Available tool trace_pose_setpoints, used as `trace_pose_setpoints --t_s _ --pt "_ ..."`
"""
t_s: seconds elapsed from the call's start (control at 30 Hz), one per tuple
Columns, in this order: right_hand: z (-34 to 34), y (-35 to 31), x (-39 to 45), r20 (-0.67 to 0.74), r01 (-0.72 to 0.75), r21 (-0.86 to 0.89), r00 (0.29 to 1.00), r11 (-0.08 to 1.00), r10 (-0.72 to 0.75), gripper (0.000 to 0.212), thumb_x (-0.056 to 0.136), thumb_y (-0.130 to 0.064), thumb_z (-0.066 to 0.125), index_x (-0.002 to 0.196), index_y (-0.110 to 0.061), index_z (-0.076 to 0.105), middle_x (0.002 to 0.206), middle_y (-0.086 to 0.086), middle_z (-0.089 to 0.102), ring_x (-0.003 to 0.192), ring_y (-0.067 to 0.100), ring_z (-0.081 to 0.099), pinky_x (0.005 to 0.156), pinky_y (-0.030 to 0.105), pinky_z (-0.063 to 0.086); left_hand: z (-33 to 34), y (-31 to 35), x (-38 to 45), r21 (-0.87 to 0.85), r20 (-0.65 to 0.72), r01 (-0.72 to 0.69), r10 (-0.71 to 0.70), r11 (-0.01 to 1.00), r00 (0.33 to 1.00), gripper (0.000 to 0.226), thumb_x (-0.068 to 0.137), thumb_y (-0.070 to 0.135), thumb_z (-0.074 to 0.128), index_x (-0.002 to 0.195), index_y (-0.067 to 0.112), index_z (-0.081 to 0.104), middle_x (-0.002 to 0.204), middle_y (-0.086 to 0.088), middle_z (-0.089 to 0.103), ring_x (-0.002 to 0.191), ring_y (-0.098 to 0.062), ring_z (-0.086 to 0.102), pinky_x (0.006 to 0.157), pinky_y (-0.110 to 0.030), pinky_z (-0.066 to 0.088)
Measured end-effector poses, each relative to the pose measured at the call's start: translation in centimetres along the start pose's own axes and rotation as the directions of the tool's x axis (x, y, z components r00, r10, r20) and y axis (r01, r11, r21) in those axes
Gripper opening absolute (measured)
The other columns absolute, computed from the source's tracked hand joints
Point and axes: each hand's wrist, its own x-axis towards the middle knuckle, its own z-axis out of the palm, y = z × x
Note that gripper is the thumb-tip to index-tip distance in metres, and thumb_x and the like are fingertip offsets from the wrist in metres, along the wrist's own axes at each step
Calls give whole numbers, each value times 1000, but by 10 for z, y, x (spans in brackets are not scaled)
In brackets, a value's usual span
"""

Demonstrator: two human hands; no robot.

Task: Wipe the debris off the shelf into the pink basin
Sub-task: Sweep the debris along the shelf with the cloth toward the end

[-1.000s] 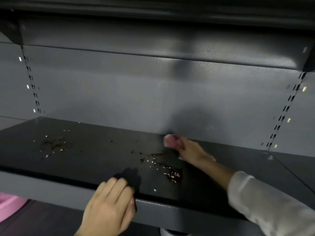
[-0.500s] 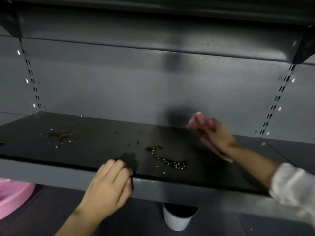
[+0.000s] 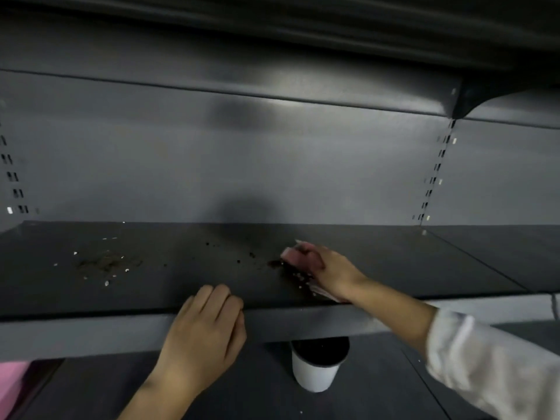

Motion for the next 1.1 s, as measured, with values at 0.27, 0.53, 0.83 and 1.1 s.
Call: trace_pose_setpoints --t_s 0.27,0.53,0.83,1.1 --pt "-19 -14 -9 -340 -249 89 903 964 265 21 91 -16 46 106 -3 51 116 24 62 106 35 58 77 28 37 -20 -27 -10 -28 34 -59 60 998 998 32 79 19 40 73 6 67 68 -6 59 70 -14 36 51 -26 47" --pt "-7 -18 -17 -161 -359 -5 921 933 354 21 90 -32 50 88 -15 63 91 7 61 90 18 58 87 31 44 -35 -60 -27 18 7 -12 12 1000 1000 31 78 19 39 71 4 66 68 -8 59 70 -18 36 61 -32 31" --pt "77 -119 11 -178 -317 175 921 932 347 37 88 -48 44 114 -25 57 128 8 58 119 31 52 102 39 39 -32 -63 -32 17 14 -22 22 1000 1000 31 78 21 39 74 6 67 70 -8 59 71 -16 36 59 -27 33" --pt "30 -70 35 -175 -261 433 915 863 364 26 88 -10 48 112 -13 53 123 15 58 105 24 56 92 38 48 -31 -74 -33 91 -50 9 -4 996 999 29 78 19 39 64 6 62 64 -8 56 67 -19 39 60 -30 31"
